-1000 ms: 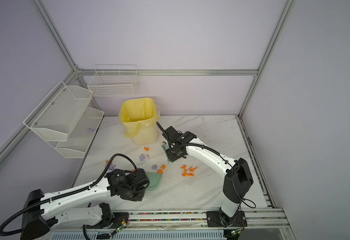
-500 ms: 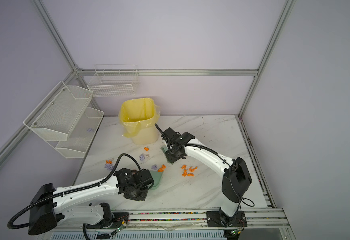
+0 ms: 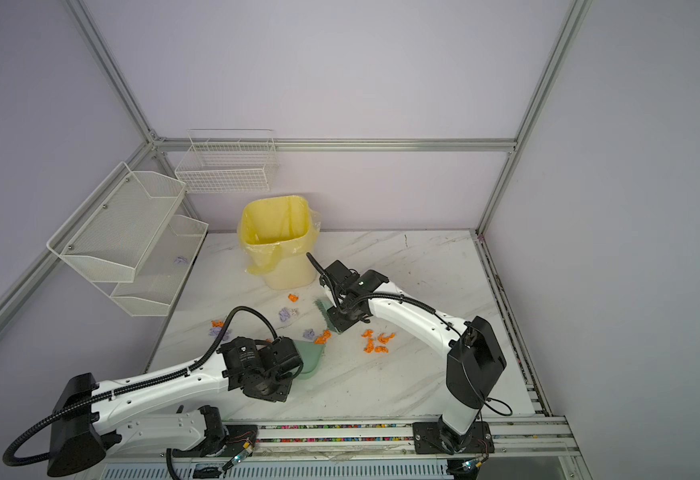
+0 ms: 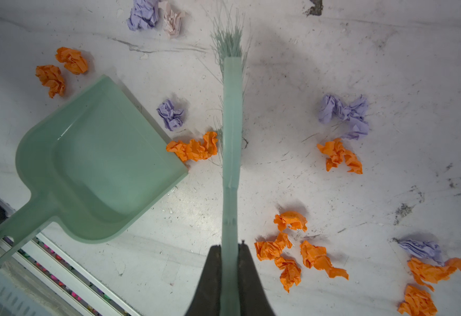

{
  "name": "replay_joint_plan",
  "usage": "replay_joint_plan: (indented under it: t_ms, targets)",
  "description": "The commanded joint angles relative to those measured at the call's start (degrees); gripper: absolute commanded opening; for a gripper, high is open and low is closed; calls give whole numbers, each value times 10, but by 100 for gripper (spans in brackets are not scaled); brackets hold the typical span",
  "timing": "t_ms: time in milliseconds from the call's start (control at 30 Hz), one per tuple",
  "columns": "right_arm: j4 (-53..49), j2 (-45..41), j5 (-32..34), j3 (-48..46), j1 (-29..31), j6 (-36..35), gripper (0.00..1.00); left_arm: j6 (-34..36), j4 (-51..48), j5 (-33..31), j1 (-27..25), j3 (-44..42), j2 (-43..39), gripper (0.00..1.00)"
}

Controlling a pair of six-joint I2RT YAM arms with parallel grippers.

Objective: Sweep away the paper scraps from the table

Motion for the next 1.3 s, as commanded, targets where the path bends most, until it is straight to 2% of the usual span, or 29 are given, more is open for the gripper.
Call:
replay_joint_plan:
  t_ms: [0, 333, 567, 667, 1033, 1267]
  targets:
    - [8, -25, 11, -10, 3, 0, 0, -3, -39, -5, -3, 65, -11, 0]
    - [10, -26, 14, -14, 3, 16, 0, -14, -61, -1, -21, 80, -25, 0]
    - [9, -25, 18, -14, 3, 19, 0, -27, -99, -36, -31, 127, -42, 0]
    - [9, -23, 18, -12, 3, 19, 0, -27, -106, -30, -32, 130, -41, 0]
    - [9, -15, 28, -3, 4, 19, 0, -96, -74, -17, -114, 92, -18, 0]
    - [9, -14, 21, 0, 3, 15, 0, -106, -32, -21, -119, 37, -15, 0]
